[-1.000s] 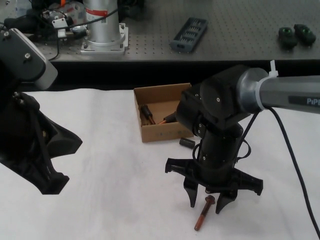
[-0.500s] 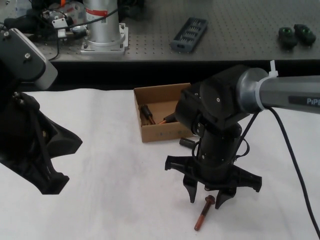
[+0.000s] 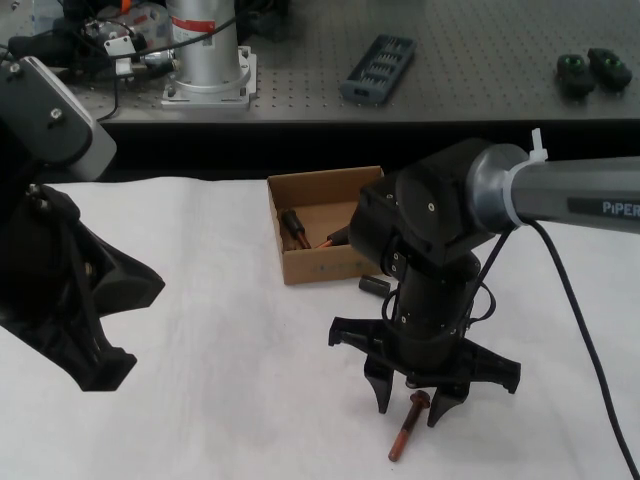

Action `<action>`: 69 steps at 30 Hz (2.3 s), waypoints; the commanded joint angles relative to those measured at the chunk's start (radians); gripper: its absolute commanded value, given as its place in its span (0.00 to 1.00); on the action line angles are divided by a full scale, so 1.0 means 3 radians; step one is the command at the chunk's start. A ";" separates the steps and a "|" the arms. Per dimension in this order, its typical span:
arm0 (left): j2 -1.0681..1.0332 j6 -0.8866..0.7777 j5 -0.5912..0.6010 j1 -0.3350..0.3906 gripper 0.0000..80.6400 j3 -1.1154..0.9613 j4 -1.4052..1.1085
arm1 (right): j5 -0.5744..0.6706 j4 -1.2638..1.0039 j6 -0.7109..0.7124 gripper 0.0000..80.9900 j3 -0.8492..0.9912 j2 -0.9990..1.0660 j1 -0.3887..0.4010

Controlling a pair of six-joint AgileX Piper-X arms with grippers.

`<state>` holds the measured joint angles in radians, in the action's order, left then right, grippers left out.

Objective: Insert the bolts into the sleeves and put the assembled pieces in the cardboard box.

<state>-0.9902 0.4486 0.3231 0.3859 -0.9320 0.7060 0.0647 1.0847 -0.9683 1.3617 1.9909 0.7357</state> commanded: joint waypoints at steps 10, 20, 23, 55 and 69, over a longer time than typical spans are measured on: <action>0.0042 0.0030 0.0011 -0.0006 0.01 -0.0008 -0.0010 | 0.0040 -0.0039 -0.0073 0.03 0.0007 0.0007 0.0002; 0.0042 0.0030 0.0011 -0.0006 0.01 -0.0008 -0.0010 | 0.0070 -0.0184 0.0436 0.03 0.0007 0.0007 0.0002; 0.0042 0.0030 0.0011 -0.0006 0.01 -0.0008 -0.0010 | 0.0067 -0.0197 0.0611 0.03 0.0007 -0.0021 0.0002; -0.0654 -0.0027 0.0011 -0.0006 0.01 -0.0008 -0.0166 | -0.0109 -0.0038 0.2977 0.03 0.0000 -0.1662 -0.0025; -0.1498 0.0049 0.0231 0.0100 0.31 -0.0223 -0.1089 | -0.0109 0.0015 0.3108 0.03 -0.0856 -0.2679 -0.0624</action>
<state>-1.3835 0.4139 0.3834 0.3933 -0.9601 0.3924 0.0249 1.0929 -0.0446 1.1210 1.2161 0.5598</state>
